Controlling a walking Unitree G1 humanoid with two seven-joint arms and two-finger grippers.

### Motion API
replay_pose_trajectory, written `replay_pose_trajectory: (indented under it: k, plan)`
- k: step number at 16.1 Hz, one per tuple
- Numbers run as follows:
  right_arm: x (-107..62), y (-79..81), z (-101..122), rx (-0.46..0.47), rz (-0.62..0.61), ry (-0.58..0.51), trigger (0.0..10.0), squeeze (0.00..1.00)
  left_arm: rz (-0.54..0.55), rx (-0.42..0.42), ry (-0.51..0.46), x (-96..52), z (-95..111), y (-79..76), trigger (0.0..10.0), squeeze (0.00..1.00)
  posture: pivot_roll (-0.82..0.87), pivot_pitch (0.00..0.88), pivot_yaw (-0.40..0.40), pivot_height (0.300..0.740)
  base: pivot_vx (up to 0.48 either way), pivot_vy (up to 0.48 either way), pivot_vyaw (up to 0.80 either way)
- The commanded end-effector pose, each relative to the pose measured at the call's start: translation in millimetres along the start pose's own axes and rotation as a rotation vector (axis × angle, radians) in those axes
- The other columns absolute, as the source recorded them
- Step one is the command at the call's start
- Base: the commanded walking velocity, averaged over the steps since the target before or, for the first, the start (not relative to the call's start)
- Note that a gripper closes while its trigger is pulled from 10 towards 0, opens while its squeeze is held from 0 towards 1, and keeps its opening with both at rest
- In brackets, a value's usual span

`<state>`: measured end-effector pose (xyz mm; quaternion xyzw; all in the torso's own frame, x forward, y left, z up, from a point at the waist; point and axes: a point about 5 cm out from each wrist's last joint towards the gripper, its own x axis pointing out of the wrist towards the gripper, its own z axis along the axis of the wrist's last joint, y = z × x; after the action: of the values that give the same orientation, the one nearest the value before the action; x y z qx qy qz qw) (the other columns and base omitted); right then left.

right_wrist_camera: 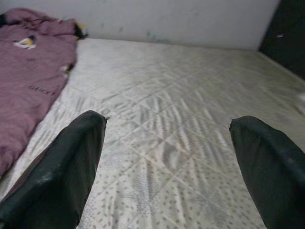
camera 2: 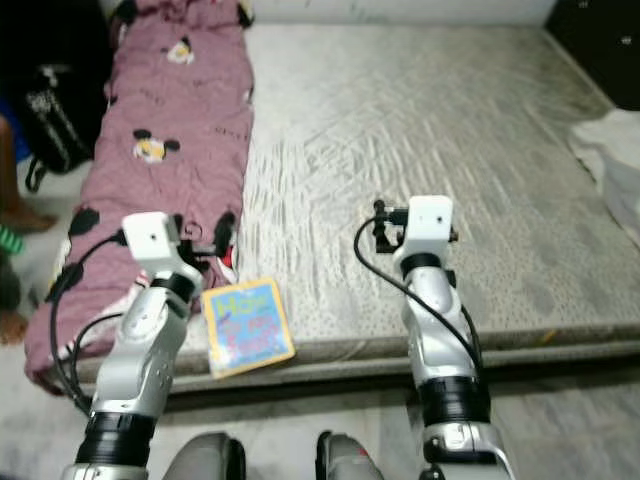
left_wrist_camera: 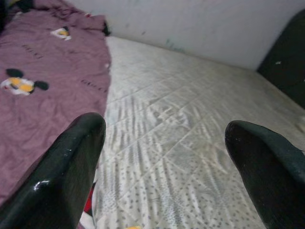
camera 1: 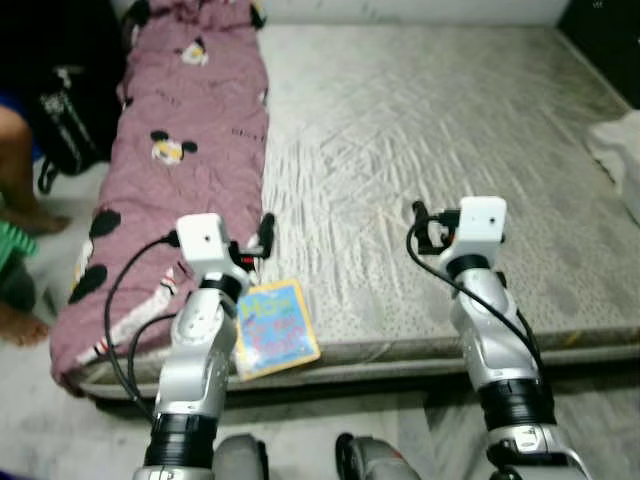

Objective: Clean up the room

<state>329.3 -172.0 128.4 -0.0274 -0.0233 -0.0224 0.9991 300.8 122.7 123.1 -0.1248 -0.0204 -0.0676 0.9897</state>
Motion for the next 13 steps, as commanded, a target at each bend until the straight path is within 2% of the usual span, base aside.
replay_pose_trajectory:
  k: [1, 4, 9, 11, 13]
  plan:
    - [-1.3, 2.3, -4.6, 0.001, 0.005, 0.021, 10.0, 0.0, 0.017, 0.006, 0.012, -2.4, -0.8, 5.8, 10.0, 0.0, -0.04, 0.152, -0.013, 0.74, 0.0, 0.469, 0.0]
    - [-2.0, 2.6, -6.4, -0.004, 0.007, 0.026, 10.0, 0.0, 0.024, 0.014, 0.02, -1.4, -1.8, 6.0, 10.0, 0.0, -0.05, 0.153, -0.012, 0.74, 0.0, 0.469, 0.0]
    - [-0.1, 4.0, -4.5, -0.006, 0.014, 0.025, 10.0, 0.0, -0.003, 0.005, 0.001, -1.1, 1.5, 3.0, 10.0, 0.0, -0.05, 0.161, -0.013, 0.74, 0.0, 0.0, 0.0]
    - [-0.4, 4.1, -5.1, -0.008, 0.016, 0.027, 10.0, 0.0, -0.016, -0.007, -0.006, -2.3, 2.2, 1.6, 10.0, 0.0, -0.05, 0.161, -0.015, 0.74, 0.0, 0.0, -0.7]
    - [-0.6, 4.0, -5.3, -0.008, 0.017, 0.028, 10.0, 0.0, -0.023, -0.012, -0.011, -2.8, 2.7, 1.0, 10.0, 0.0, -0.05, 0.161, -0.016, 0.74, 0.129, 0.0, -0.23]
